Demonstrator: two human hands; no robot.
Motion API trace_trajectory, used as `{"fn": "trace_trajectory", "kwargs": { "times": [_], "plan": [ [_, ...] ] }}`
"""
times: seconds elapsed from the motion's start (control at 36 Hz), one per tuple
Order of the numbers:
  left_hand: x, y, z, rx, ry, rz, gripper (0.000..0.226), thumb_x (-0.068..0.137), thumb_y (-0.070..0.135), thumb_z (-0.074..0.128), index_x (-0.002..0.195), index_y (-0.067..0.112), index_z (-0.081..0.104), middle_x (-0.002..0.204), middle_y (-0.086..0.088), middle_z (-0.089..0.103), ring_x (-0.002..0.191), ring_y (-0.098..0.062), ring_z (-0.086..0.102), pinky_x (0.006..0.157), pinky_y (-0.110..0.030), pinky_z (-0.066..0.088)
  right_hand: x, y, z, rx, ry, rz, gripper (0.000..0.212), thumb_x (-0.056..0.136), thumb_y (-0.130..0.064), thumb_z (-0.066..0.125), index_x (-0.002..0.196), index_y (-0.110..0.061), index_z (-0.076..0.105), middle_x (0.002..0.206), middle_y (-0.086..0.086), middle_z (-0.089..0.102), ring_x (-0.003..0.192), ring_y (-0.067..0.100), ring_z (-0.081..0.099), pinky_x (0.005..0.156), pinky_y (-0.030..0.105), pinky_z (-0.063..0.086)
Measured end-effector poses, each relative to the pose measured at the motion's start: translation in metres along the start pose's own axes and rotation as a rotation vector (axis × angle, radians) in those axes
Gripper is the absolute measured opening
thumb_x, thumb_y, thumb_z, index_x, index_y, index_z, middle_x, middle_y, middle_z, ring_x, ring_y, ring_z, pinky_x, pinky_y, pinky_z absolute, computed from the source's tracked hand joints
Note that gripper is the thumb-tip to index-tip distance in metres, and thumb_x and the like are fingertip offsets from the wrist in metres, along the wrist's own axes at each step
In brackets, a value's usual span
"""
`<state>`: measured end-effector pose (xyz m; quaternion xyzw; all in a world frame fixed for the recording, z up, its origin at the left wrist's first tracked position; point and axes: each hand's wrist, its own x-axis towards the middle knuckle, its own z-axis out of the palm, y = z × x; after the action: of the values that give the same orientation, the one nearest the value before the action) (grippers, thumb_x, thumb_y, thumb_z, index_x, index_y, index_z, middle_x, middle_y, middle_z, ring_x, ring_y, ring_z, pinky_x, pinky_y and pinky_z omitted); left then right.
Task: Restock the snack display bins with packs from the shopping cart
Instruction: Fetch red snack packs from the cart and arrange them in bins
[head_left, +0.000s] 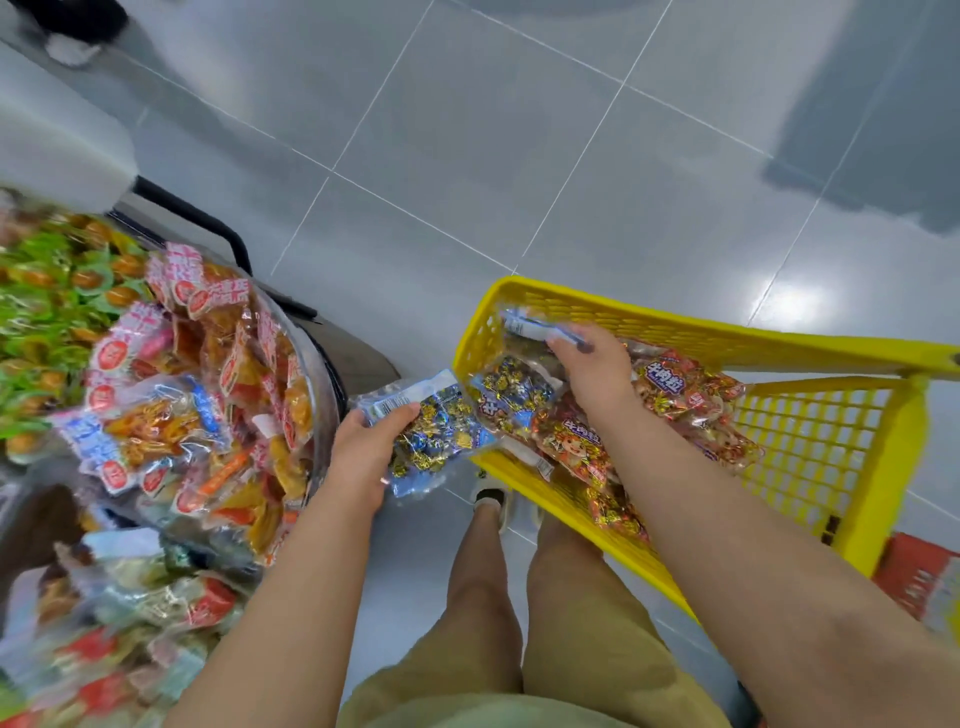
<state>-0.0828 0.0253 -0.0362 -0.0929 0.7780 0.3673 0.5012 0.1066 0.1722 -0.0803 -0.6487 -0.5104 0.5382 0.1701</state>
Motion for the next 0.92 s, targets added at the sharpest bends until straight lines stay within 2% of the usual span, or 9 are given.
{"fn": "trace_trajectory", "kwargs": {
  "times": [0.11, 0.28, 0.36, 0.42, 0.5, 0.64, 0.72, 0.81, 0.92],
  "plan": [
    [-0.014, 0.017, -0.001, 0.010, -0.052, 0.052, 0.038, 0.074, 0.020, 0.081, 0.105, 0.010, 0.062, 0.114, -0.018, 0.068, 0.094, -0.031, 0.068, 0.089, -0.054, 0.053, -0.053, -0.025, -0.009, 0.078, -0.134, -0.156, 0.013, 0.088, -0.012, 0.065, 0.097, -0.021, 0.070, 0.111, -0.007, 0.055, 0.098, -0.020, 0.048, 0.081, -0.007, 0.028],
    [-0.039, 0.045, -0.008, -0.106, -0.119, 0.117, 0.031, 0.075, 0.016, 0.080, 0.091, 0.016, 0.053, 0.096, -0.015, 0.070, 0.082, -0.028, 0.070, 0.081, -0.048, 0.057, -0.099, -0.046, -0.009, 0.202, -0.272, -0.060, 0.021, 0.090, -0.008, 0.060, 0.084, -0.027, 0.066, 0.140, -0.007, 0.047, 0.121, 0.002, 0.047, 0.103, 0.029, 0.039],
    [-0.053, 0.053, -0.016, -0.166, -0.151, 0.143, 0.029, 0.078, 0.013, 0.077, 0.092, 0.014, 0.052, 0.082, -0.010, 0.072, 0.071, -0.023, 0.072, 0.065, -0.040, 0.060, -0.110, -0.058, -0.012, 0.256, -0.235, -0.129, 0.019, 0.088, -0.001, 0.061, 0.080, -0.017, 0.063, 0.134, -0.001, 0.055, 0.107, -0.012, 0.054, 0.080, 0.009, 0.046],
    [-0.063, 0.057, -0.023, -0.197, -0.170, 0.142, 0.032, 0.080, 0.012, 0.074, 0.102, 0.008, 0.051, 0.090, -0.013, 0.071, 0.070, -0.021, 0.070, 0.059, -0.034, 0.057, -0.119, -0.070, -0.013, 0.263, -0.240, -0.214, 0.020, 0.084, 0.005, 0.063, 0.076, -0.013, 0.061, 0.125, -0.003, 0.059, 0.120, 0.001, 0.051, 0.076, 0.003, 0.042],
    [-0.079, 0.059, -0.034, -0.238, -0.208, 0.157, 0.047, 0.081, 0.010, 0.073, 0.121, 0.000, 0.048, 0.102, -0.021, 0.067, 0.069, -0.025, 0.069, 0.057, -0.037, 0.059, -0.134, -0.091, -0.016, 0.232, -0.270, -0.389, 0.018, 0.079, 0.002, 0.070, 0.074, -0.013, 0.062, 0.113, -0.011, 0.063, 0.126, 0.002, 0.045, 0.097, 0.008, 0.036],
    [-0.104, 0.049, -0.049, -0.224, -0.201, 0.266, 0.033, 0.080, 0.011, 0.074, 0.109, 0.005, 0.059, 0.087, -0.014, 0.073, 0.073, -0.028, 0.072, 0.064, -0.041, 0.060, -0.151, -0.114, -0.009, 0.319, -0.194, -0.441, 0.019, 0.081, -0.013, 0.069, 0.067, -0.026, 0.066, 0.097, -0.010, 0.068, 0.101, -0.002, 0.060, 0.088, 0.020, 0.047],
    [-0.122, 0.037, -0.060, -0.253, -0.191, 0.317, 0.039, 0.082, 0.011, 0.072, 0.117, 0.001, 0.059, 0.102, -0.020, 0.071, 0.091, -0.033, 0.070, 0.079, -0.048, 0.057, -0.162, -0.121, -0.002, 0.235, -0.139, -0.498, 0.027, 0.078, -0.007, 0.074, 0.078, -0.030, 0.060, 0.106, 0.001, 0.058, 0.100, 0.012, 0.059, 0.092, 0.030, 0.051],
    [-0.140, 0.019, -0.073, -0.286, -0.138, 0.355, 0.015, 0.086, 0.008, 0.067, 0.099, 0.014, 0.062, 0.074, -0.003, 0.075, 0.066, -0.016, 0.072, 0.053, -0.029, 0.057, -0.175, -0.124, 0.004, 0.145, -0.165, -0.414, 0.044, 0.073, -0.010, 0.080, 0.102, -0.028, 0.053, 0.122, 0.001, 0.044, 0.113, 0.010, 0.050, 0.092, 0.023, 0.049],
    [-0.163, -0.005, -0.098, -0.313, -0.064, 0.358, 0.017, 0.086, 0.015, 0.068, 0.097, 0.022, 0.057, 0.068, 0.009, 0.071, 0.055, 0.003, 0.066, 0.043, -0.016, 0.051, -0.198, -0.123, 0.011, 0.231, -0.389, -0.080, 0.084, 0.074, -0.012, 0.079, 0.142, -0.024, 0.032, 0.130, 0.007, 0.049, 0.104, 0.011, 0.058, 0.059, 0.012, 0.047]
  ]
}}
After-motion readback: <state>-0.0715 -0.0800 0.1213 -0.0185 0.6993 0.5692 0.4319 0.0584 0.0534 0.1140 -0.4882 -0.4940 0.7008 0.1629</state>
